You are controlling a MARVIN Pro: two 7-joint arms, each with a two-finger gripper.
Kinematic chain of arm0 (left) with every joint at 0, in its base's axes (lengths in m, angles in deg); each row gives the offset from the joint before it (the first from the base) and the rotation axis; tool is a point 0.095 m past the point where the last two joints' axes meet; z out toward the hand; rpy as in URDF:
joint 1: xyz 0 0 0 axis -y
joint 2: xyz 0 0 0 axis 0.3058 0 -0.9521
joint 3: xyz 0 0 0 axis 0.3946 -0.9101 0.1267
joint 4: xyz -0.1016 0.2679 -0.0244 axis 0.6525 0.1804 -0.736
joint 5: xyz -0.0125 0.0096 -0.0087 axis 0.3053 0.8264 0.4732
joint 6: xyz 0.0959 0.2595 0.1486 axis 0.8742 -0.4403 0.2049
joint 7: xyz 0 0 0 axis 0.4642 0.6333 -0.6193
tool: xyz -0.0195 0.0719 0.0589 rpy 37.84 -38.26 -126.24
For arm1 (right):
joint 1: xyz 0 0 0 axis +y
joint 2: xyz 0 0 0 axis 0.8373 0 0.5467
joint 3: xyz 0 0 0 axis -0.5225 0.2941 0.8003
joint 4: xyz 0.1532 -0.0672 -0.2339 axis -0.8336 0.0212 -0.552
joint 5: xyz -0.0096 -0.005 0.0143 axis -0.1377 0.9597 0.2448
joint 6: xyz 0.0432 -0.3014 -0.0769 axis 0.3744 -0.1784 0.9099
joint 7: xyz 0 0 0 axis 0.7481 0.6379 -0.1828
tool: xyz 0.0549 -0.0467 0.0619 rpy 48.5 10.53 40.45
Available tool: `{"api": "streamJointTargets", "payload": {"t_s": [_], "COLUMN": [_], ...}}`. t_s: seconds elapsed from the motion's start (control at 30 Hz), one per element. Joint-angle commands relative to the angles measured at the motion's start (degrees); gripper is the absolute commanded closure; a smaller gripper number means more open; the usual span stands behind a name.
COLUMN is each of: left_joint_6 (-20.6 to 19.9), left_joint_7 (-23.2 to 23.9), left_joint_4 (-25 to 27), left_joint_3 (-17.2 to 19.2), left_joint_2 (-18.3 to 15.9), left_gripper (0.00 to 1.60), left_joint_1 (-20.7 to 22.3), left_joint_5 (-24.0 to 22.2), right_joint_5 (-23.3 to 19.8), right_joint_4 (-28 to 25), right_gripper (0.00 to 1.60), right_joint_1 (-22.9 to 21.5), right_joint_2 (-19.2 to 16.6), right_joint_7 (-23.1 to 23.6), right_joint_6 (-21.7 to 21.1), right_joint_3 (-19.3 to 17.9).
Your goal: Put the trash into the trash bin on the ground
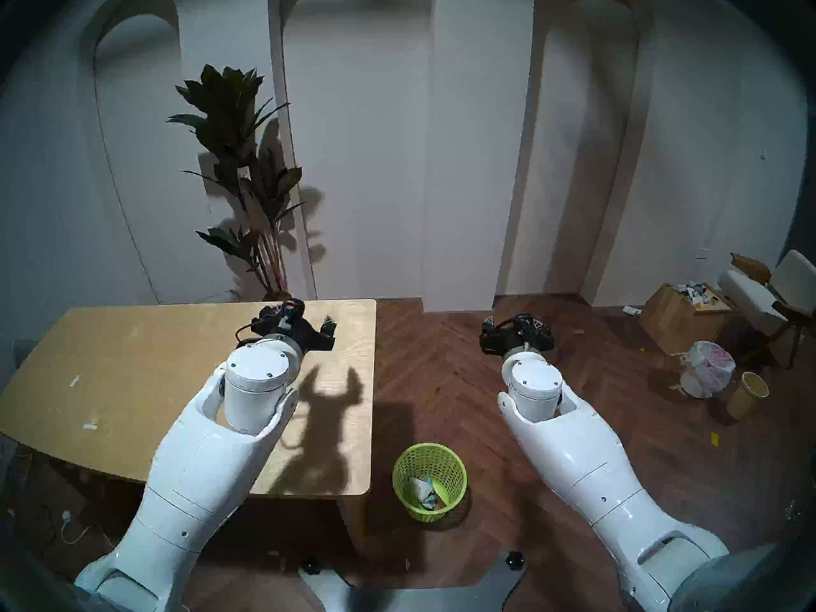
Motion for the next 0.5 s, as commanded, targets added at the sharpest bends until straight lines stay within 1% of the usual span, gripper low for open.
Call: {"api": "streamJointTargets", "payload": {"t_s": [0.0,0.47], "left_joint_6": [2.3,3.0], "left_joint_7": [-0.2,-0.1], "left_joint_4": [1.7,1.7], "left_joint_3": [0.2,0.3], "left_joint_2": [-0.3,-0.3], "left_gripper": [0.00,0.00], "left_joint_1": [1.6,1.4], "left_joint_5": [1.0,1.5], "right_joint_5": [0.4,0.5], "right_joint_4": [-0.5,-0.3], "right_gripper": [0.00,0.00], "right_joint_1": [-2.1,-2.2], "right_joint_2": [0.7,0.7], "right_joint_7": [-0.3,-0.5], "right_joint_6": [1.4,1.9], "right_joint_3": [-0.2,0.0]}}
